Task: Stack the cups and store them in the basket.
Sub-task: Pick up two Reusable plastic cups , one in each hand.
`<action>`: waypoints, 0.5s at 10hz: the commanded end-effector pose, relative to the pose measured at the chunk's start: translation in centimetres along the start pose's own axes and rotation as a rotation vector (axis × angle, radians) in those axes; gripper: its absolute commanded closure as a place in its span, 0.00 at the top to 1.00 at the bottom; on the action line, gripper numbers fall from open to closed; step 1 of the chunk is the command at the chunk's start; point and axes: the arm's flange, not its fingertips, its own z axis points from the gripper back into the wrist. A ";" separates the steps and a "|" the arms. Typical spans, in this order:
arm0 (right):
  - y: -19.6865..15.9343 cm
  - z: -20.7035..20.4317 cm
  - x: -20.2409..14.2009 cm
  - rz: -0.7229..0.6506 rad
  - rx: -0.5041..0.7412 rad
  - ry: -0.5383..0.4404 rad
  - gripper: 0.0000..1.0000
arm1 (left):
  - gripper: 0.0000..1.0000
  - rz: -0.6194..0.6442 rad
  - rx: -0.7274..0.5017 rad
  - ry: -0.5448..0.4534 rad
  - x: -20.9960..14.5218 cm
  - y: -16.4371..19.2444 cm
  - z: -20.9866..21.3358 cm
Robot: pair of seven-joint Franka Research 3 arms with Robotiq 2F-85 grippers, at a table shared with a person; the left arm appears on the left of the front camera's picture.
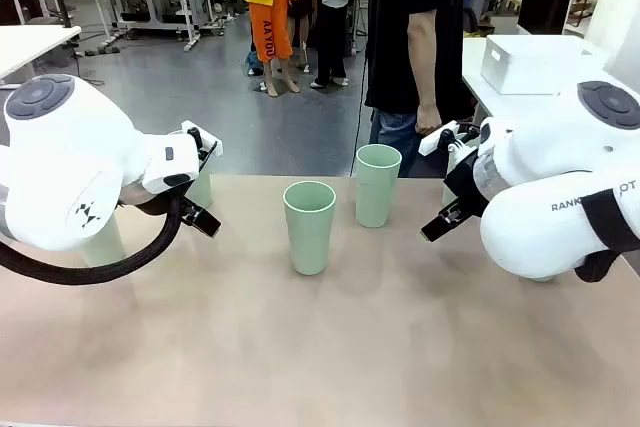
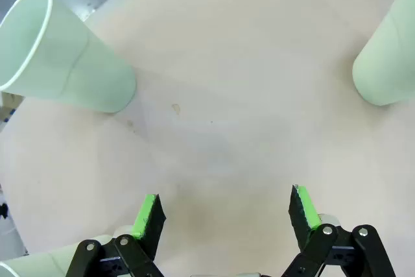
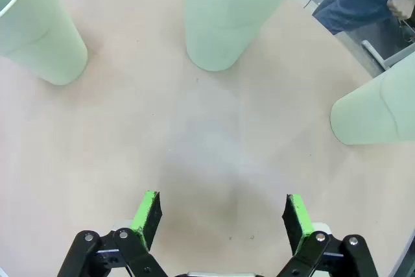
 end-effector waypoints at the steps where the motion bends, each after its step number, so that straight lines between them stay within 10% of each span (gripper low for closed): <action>1: 0.0 0.0 0.0 0.000 0.000 0.000 1.00 | 1.00 0.000 0.000 0.000 0.0 0.0 0.0; 5: 0.0 0.0 0.0 0.000 0.000 0.000 1.00 | 1.00 0.000 0.000 0.000 0.0 0.0 0.0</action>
